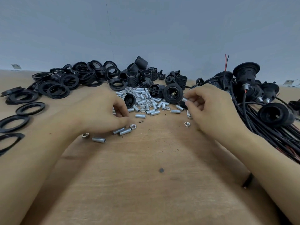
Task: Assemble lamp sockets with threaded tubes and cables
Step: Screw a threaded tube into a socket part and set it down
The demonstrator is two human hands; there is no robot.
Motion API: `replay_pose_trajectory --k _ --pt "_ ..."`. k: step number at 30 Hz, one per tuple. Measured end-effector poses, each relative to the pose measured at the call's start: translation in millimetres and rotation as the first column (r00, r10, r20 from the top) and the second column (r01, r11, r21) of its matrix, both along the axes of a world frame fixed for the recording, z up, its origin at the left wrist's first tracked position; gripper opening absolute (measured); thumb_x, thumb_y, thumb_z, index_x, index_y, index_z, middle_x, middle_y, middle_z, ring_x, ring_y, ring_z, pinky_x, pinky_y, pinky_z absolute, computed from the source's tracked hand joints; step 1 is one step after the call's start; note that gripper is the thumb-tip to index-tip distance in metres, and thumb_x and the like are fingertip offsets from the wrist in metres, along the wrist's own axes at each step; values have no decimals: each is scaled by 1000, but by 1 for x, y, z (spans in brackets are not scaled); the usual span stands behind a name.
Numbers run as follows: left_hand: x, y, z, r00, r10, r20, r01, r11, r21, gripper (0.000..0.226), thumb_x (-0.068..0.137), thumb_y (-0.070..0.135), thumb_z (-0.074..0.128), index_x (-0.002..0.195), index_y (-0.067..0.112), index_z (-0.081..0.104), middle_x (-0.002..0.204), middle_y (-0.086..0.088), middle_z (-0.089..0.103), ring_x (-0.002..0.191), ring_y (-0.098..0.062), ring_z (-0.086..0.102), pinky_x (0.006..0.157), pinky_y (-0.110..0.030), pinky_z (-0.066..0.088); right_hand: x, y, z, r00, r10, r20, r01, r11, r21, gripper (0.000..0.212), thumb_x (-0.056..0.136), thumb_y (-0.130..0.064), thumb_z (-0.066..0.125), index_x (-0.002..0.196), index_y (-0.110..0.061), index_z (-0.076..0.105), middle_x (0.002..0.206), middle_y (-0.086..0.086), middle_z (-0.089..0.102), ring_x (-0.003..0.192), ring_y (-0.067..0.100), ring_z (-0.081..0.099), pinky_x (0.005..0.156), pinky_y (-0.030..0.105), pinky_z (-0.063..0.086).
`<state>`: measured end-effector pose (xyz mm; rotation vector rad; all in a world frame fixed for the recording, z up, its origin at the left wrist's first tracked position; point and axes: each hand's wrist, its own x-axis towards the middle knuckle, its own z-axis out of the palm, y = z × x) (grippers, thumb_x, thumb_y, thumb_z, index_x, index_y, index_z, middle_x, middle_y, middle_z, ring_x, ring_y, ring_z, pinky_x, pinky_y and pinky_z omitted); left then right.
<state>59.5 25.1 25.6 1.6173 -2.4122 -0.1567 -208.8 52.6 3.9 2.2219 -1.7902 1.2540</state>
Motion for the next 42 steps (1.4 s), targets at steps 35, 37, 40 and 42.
replay_pose_trajectory --k 35,37,40,42 --pt "-8 10 0 925 -36 -379 25 999 -34 20 74 19 79 73 38 73 72 15 70 70 -4 67 74 -36 59 12 12 1 930 254 -267 -160 931 328 29 94 -24 63 123 -27 67 108 -1 61 92 10 53 83 22 39" --pt "-14 13 -1 898 -98 -429 70 994 -80 24 76 8 78 74 31 73 76 9 70 69 -5 66 72 -25 56 13 11 2 938 229 -261 -142 939 314 24 92 -25 66 115 -26 71 101 -2 63 91 13 58 86 28 45" --pt "-23 17 -3 878 -149 -456 105 987 -120 19 77 5 77 79 24 75 79 7 71 73 -5 67 70 -16 53 14 8 0 953 191 -235 -114 945 306 16 88 -30 70 102 -22 71 93 -7 63 84 8 55 79 22 44" --pt "-27 19 -7 869 -158 -469 104 985 -138 18 78 8 78 80 26 75 74 10 72 73 1 66 64 -5 46 17 7 -2 960 173 -220 -102 949 300 10 89 -27 70 96 -20 70 89 -9 65 80 6 53 73 20 40"
